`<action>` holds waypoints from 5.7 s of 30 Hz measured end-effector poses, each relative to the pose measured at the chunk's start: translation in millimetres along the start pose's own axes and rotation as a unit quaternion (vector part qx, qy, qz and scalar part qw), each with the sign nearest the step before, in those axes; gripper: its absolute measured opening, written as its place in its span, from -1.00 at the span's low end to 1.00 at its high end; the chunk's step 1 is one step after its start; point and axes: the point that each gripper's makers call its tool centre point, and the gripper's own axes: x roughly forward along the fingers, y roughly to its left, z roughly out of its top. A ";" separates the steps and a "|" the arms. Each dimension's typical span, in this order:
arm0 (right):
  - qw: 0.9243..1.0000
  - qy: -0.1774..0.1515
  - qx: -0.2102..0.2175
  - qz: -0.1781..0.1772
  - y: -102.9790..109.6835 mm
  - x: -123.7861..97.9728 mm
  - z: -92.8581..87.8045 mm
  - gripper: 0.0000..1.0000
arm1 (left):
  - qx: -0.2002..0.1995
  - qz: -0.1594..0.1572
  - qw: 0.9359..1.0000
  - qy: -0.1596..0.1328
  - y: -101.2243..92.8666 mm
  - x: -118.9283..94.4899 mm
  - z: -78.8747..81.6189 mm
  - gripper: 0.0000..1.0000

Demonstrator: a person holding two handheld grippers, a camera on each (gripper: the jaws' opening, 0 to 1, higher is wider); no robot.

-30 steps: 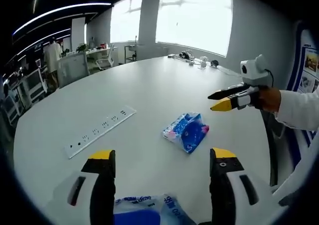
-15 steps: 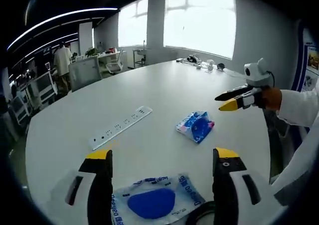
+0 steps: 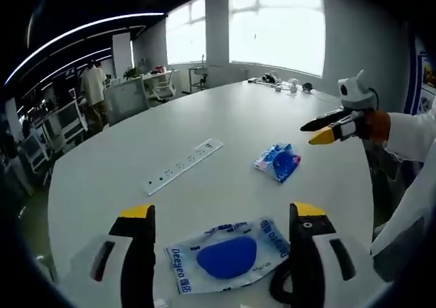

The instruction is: Arrange the tabletop items into an orderly group along one side of the table until the central work area is clear of visible clutter.

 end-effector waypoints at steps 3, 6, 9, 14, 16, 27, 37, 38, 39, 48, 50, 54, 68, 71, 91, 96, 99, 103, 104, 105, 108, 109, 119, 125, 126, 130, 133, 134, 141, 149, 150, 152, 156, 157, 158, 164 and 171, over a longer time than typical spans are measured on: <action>1.000 0.001 0.001 0.008 11.2 2.3 -1.6 0.06 | -0.004 0.001 1.000 -0.004 6.0 -6.7 -1.5 0.68; 1.000 0.008 -0.003 0.017 23.2 5.8 -5.7 0.06 | -0.006 0.006 1.000 -0.002 14.4 -14.0 -6.0 0.66; 1.000 0.012 -0.003 0.023 30.5 9.3 -7.9 0.06 | -0.010 0.009 1.000 0.000 19.9 -19.1 -10.5 0.65; 0.999 0.018 0.000 0.032 46.5 13.7 -14.2 0.06 | -0.015 0.014 1.000 0.007 28.4 -27.3 -21.8 0.65; 0.999 0.021 0.003 0.036 53.7 15.4 -17.5 0.06 | -0.017 0.014 1.000 0.008 31.0 -28.4 -24.9 0.65; 0.998 0.040 0.012 0.054 87.7 31.4 -36.1 0.04 | -0.027 0.014 0.999 0.024 45.1 -31.7 -47.3 0.63; 0.996 0.062 0.022 0.066 106.9 44.8 -57.5 0.03 | -0.032 0.013 0.999 0.042 61.7 -23.3 -66.8 0.60; 0.995 0.064 0.024 0.067 108.4 46.3 -59.9 0.03 | -0.031 0.014 0.998 0.044 62.9 -22.3 -68.5 0.59; 0.995 0.064 0.024 0.067 109.7 47.3 -61.4 0.03 | -0.032 0.013 0.998 0.046 64.0 -21.4 -70.0 0.59; 0.993 0.090 0.030 0.072 119.6 60.5 -86.3 0.00 | -0.039 0.006 0.998 0.055 71.2 -10.2 -83.4 0.56; 0.992 0.096 0.036 0.072 122.2 64.5 -93.8 -0.01 | -0.040 0.005 0.998 0.058 72.6 -7.1 -86.5 0.56; 0.990 0.108 0.046 0.074 127.3 71.0 -107.2 -0.05 | -0.039 0.003 0.997 0.069 75.2 -1.4 -94.0 0.53; 0.986 0.129 0.079 0.075 135.7 84.4 -131.8 -0.26 | -0.034 -0.005 0.994 0.099 78.4 20.8 -115.3 0.45; 0.985 0.133 0.081 0.076 136.8 85.7 -133.8 -0.32 | -0.030 -0.009 0.994 0.107 76.7 27.0 -118.6 0.42; 0.980 0.153 0.105 0.074 141.4 91.1 -149.4 -0.86 | 0.001 -0.013 0.982 0.187 75.1 54.9 -158.0 -0.67; 0.980 0.151 0.110 0.071 139.7 91.9 -147.8 -0.94 | 0.001 -0.026 0.983 0.181 69.8 56.9 -157.0 -0.87; 0.980 0.149 0.108 0.071 138.1 91.0 -145.6 -0.98 | 0.000 -0.031 0.983 0.183 67.7 54.5 -156.2 -0.95; 0.982 0.142 0.106 0.069 134.0 89.3 -139.4 -1.00 | -0.004 -0.032 0.983 0.178 66.3 52.0 -153.9 -0.98; 0.982 0.140 0.106 0.068 132.8 88.2 -136.8 -1.00 | -0.004 -0.031 0.984 0.177 66.1 51.3 -153.6 -0.98; 0.983 0.136 0.105 0.068 131.6 87.5 -134.1 -1.00 | -0.002 -0.029 0.984 0.175 66.0 50.3 -152.1 -0.98; 0.985 0.125 0.102 0.066 125.7 84.6 -123.3 -1.00 | -0.006 -0.027 0.986 0.165 64.4 44.6 -142.6 -0.99; 0.985 0.122 0.101 0.066 124.3 83.9 -120.4 -1.00 | -0.009 -0.025 0.987 0.160 64.3 43.4 -138.9 -0.99; 0.992 0.094 0.067 0.058 104.4 76.7 -85.0 -1.00 | -0.015 -0.014 0.992 0.124 58.3 32.2 -104.1 -0.99; 0.994 0.077 0.052 0.051 87.4 72.1 -63.1 -1.00 | -0.021 -0.009 0.994 0.104 52.4 29.1 -86.9 -0.99; 0.995 0.074 0.050 0.050 84.9 71.4 -59.6 -1.00 | -0.024 -0.008 0.994 0.102 51.4 29.1 -84.8 -0.99; 0.997 0.064 0.034 0.041 71.5 69.9 -44.7 -1.00 | -0.032 -0.009 0.995 0.092 45.8 29.6 -77.7 -0.98; 0.997 0.062 0.021 0.035 64.4 69.4 -37.5 -1.00 | -0.041 -0.009 0.996 0.084 42.3 31.9 -71.3 -0.98; 0.998 0.059 0.013 0.031 59.8 69.4 -33.6 -1.00 | -0.045 -0.008 0.996 0.081 40.8 33.3 -69.2 -0.98; 0.997 0.067 -0.042 0.006 38.1 69.8 -24.4 -1.00 | -0.063 -0.011 0.996 0.069 31.6 45.7 -62.3 -0.97; 0.992 0.094 -0.086 -0.015 17.5 79.4 -38.7 -1.00 | -0.073 -0.011 0.994 0.077 24.3 72.8 -71.0 -0.97; 0.991 0.098 -0.093 -0.018 14.2 81.1 -42.3 -1.00 | -0.072 -0.011 0.994 0.078 23.9 75.3 -72.1 -0.97; 0.989 0.105 -0.099 -0.021 9.8 83.6 -48.6 -1.00 | -0.076 -0.010 0.994 0.078 24.4 81.5 -74.6 -0.97; 0.988 0.114 -0.102 -0.026 0.5 88.8 -57.5 -1.00 | -0.077 -0.010 0.994 0.083 23.7 91.5 -78.7 -0.97; 0.987 0.116 -0.104 -0.029 -2.0 89.8 -58.7 -1.00 | -0.079 -0.012 0.993 0.084 23.3 93.4 -79.8 -0.97; 0.987 0.116 -0.104 -0.031 -5.1 91.7 -60.4 -1.00 | -0.080 -0.011 0.993 0.084 22.6 95.8 -81.3 -0.97; 0.987 0.122 -0.101 -0.036 -10.5 97.4 -67.7 -1.00 | -0.081 -0.014 0.992 0.096 21.2 104.1 -92.2 -0.97; 0.985 0.130 -0.104 -0.037 -13.2 102.2 -76.4 -1.00 | -0.087 -0.016 0.990 0.109 21.2 111.7 -103.8 -0.96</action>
